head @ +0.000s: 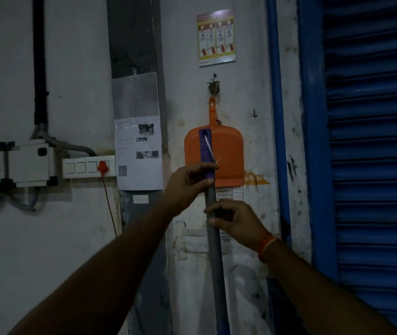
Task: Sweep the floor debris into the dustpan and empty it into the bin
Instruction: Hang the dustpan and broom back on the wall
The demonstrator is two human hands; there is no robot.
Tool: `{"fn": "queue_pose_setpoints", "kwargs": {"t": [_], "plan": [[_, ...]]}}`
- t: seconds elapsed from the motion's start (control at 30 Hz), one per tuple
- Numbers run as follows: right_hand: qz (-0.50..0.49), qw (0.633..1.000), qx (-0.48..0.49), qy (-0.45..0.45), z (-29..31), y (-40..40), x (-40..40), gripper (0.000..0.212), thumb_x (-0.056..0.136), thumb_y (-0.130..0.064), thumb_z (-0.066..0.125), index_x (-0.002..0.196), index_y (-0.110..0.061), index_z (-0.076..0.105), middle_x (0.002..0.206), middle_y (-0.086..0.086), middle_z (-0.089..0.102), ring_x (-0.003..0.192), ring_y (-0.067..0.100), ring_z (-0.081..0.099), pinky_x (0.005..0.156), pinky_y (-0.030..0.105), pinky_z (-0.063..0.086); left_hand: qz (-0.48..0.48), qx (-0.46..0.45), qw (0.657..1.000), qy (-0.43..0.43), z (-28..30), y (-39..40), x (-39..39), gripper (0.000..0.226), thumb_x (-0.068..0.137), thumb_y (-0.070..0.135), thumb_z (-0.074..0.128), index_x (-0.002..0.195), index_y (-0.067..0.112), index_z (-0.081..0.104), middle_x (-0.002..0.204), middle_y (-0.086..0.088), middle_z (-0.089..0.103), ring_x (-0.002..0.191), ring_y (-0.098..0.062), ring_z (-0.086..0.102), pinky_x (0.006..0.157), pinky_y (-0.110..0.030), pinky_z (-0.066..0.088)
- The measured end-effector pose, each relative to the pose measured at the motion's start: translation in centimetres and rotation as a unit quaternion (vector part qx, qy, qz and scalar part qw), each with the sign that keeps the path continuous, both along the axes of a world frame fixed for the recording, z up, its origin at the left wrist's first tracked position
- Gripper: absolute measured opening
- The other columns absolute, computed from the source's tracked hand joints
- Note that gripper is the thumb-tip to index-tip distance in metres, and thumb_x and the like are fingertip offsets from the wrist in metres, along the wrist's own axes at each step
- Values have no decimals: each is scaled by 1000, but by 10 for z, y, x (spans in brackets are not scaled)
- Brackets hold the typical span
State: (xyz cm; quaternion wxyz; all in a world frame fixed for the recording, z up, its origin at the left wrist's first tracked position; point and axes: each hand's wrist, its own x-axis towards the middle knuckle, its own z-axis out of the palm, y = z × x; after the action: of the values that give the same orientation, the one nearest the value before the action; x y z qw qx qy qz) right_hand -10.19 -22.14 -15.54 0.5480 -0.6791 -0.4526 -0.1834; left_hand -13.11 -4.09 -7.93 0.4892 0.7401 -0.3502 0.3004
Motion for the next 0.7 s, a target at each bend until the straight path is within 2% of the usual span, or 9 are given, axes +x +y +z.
{"fn": "queue_pose_setpoints", "kwargs": {"t": [0.1,0.2,0.27,0.37,0.43,0.5,0.57,0.7], "plan": [[-5,1000,-10,-2,10,-12,5,13,82,10,64,86,0,70,95,12,71,93,22,69,84,36,56,14,-20,1000,-11,-4,-7,10,32,95,3,69,124,16,70,125,-9,70,112,-22,70,88,-33,59],[-25,991,129,22,37,-30,9,12,79,10,60,81,-1,65,92,21,69,89,30,68,73,39,56,-18,-58,998,18,-3,-13,16,29,96,0,67,120,14,70,122,-16,70,108,-27,70,85,-32,57],[-25,986,166,19,61,-43,17,26,78,12,58,94,-6,65,102,20,68,97,33,66,79,47,55,-53,-80,995,36,0,-16,18,29,96,-3,65,119,13,69,123,-20,68,108,-32,69,85,-34,57],[16,993,109,30,93,-51,24,48,82,16,55,121,-13,57,120,14,62,107,32,65,87,48,56,-99,-86,990,51,0,-24,21,29,96,-1,65,118,16,69,123,-23,68,112,-40,67,91,-45,59],[75,993,78,46,108,-50,28,51,86,12,58,129,-14,51,120,21,61,105,37,65,87,50,56,-115,-78,989,55,-1,-32,24,28,95,-1,65,118,14,69,124,-25,66,114,-44,65,94,-49,58],[98,992,61,47,119,-50,36,46,87,7,61,128,-10,50,116,25,63,98,38,66,84,47,57,-116,-72,989,57,0,-37,28,28,96,-3,63,122,7,65,126,-26,65,116,-47,63,96,-52,56],[84,994,57,48,125,-53,45,38,87,0,66,122,-3,53,107,22,66,89,32,64,78,39,55,-109,-68,990,59,1,-41,31,29,96,-3,62,125,1,62,127,-28,64,116,-48,62,96,-53,56],[-11,999,22,-27,133,-59,59,18,86,-10,70,98,3,67,83,7,66,73,9,61,69,24,49,-85,-71,992,52,8,-42,38,31,95,-4,63,126,2,63,126,-28,64,114,-44,65,90,-41,59]]}}
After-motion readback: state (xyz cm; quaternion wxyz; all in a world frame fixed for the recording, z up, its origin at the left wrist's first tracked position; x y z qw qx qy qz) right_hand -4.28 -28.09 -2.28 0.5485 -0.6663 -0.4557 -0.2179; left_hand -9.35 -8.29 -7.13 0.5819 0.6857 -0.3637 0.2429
